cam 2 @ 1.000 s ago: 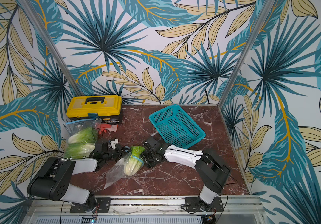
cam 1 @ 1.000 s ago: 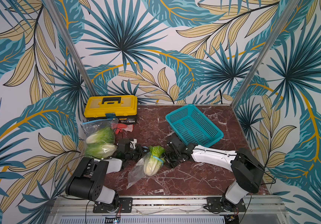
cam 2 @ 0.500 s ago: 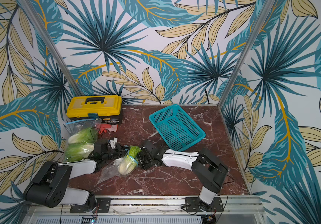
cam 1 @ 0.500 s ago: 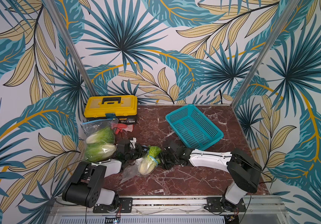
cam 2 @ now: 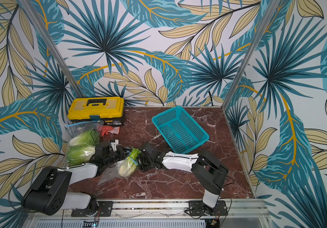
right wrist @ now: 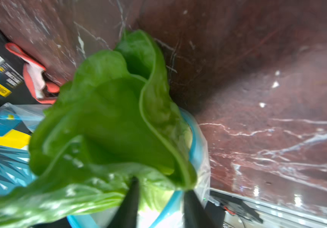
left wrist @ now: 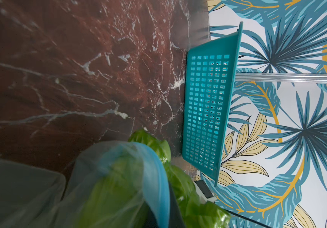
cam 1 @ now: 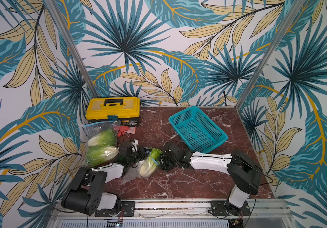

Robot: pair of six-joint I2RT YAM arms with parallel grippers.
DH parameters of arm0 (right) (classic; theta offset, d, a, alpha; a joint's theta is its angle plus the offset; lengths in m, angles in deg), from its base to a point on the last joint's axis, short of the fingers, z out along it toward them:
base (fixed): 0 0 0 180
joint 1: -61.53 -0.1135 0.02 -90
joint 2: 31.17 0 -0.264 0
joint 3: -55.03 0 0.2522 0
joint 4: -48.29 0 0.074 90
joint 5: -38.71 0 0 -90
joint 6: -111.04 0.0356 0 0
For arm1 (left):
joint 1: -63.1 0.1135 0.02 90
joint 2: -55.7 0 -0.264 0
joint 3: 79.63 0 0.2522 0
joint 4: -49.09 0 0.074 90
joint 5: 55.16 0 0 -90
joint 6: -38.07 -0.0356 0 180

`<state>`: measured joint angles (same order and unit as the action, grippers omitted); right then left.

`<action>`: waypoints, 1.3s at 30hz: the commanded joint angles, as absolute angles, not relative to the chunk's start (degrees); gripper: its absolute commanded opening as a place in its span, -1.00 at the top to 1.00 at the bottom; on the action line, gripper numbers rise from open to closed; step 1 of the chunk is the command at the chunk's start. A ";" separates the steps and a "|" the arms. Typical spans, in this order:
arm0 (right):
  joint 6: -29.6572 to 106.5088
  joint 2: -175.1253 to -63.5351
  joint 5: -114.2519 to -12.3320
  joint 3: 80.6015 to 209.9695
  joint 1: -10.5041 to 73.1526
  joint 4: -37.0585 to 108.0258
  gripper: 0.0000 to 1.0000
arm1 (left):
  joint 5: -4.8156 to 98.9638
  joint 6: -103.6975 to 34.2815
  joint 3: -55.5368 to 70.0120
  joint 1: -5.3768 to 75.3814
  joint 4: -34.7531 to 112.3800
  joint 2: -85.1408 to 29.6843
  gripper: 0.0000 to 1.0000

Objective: Put the chinese cabbages into a zipper bag and zip it
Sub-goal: Place the Chinese cabbage in the zipper food storage bag.

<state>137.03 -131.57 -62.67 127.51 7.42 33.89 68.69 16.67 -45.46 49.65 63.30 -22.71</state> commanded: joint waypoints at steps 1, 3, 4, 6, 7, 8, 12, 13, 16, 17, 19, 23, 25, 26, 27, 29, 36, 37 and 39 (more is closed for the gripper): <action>129.53 -129.72 -58.57 128.60 7.63 33.00 0.72 | 73.39 15.38 -45.40 48.50 63.01 -21.01 1.00; 120.33 -127.55 -55.12 130.82 7.97 26.13 0.89 | 75.26 14.11 -43.99 48.46 62.95 -20.03 1.00; 116.59 -126.59 -53.31 131.84 7.99 23.39 0.95 | 76.00 13.63 -43.43 48.49 62.97 -19.58 1.00; 108.22 -124.11 -49.89 133.03 8.00 19.31 1.00 | 77.37 12.65 -42.22 48.45 63.02 -18.48 1.00; 105.04 -123.07 -48.06 133.70 7.98 16.95 1.00 | 77.95 12.19 -41.73 48.50 62.96 -18.03 1.00; 100.89 -121.52 -45.72 134.45 7.98 14.66 1.00 | 78.57 11.46 -41.02 48.48 62.96 -17.51 1.00; 79.62 -116.29 -39.08 138.66 7.46 10.30 1.00 | 81.75 9.16 -36.07 48.46 63.00 -14.99 1.00; 74.27 -115.29 -38.09 140.15 7.30 9.02 1.00 | 82.71 8.79 -34.24 48.49 62.13 -14.20 1.00; 55.94 -112.12 -35.79 143.18 6.69 6.88 1.00 | 82.07 3.18 -27.58 48.37 51.24 -10.18 1.00; 49.31 -111.55 -34.72 142.09 6.69 7.39 1.00 | 79.59 -0.34 -25.85 48.43 45.36 -9.43 1.00; 40.18 -110.23 -31.56 141.92 6.77 6.97 1.00 | 73.84 -4.37 -23.04 48.65 35.58 -9.33 1.00; 31.41 -108.93 -29.49 139.86 8.17 11.13 1.00 | 69.41 -6.52 -12.68 48.34 20.47 -10.25 1.00; 31.48 -109.68 -30.19 141.51 9.04 8.85 1.00 | 67.16 -8.04 -8.42 48.31 14.14 -10.56 1.00; 31.24 -108.37 -31.53 140.87 9.01 11.57 1.00 | 65.94 -8.24 -6.71 47.97 11.82 -10.68 1.00; 31.67 -107.19 -31.06 138.04 9.24 16.45 1.00 | 63.90 -8.64 -5.43 47.22 9.77 -10.71 1.00; 35.72 -108.52 -32.33 136.69 12.09 17.22 1.00 | 58.64 -10.02 -0.31 44.28 3.45 -11.14 1.00; 41.96 -107.01 -36.12 134.88 12.43 22.69 1.00 | 43.71 -15.01 11.86 35.06 -10.82 -16.37 1.00; 40.66 -105.26 -35.49 133.97 11.34 25.35 1.00 | 39.86 -16.18 12.87 33.86 -12.40 -16.54 1.00; 38.48 -104.38 -31.91 129.31 11.11 31.86 1.00 | 34.81 -17.86 10.12 33.88 -12.15 -18.12 1.00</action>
